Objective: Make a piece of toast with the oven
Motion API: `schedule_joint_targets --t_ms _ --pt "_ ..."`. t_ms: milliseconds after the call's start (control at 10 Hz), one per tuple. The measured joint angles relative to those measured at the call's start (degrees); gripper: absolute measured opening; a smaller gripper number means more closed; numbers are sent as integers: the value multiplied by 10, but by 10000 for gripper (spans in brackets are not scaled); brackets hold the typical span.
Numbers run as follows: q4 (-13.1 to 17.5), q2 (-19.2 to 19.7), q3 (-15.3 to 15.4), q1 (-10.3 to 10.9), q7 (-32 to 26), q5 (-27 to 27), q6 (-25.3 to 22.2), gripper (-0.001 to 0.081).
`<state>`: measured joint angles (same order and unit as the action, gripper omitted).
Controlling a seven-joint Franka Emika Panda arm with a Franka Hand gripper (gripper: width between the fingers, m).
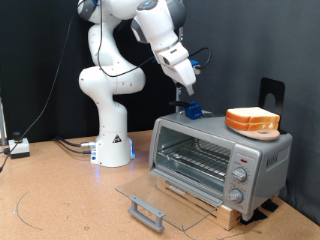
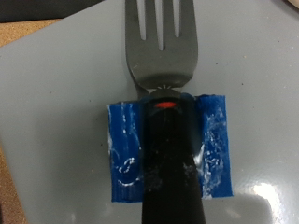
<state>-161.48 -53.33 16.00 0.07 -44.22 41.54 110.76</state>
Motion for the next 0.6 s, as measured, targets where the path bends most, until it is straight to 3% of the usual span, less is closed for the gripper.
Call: schedule_joint_targets --t_ms 300,600 --pt "6 6 -4 0 -20 0 -9 807" --pt "10 36 6 0 -37 -1 -11 807"
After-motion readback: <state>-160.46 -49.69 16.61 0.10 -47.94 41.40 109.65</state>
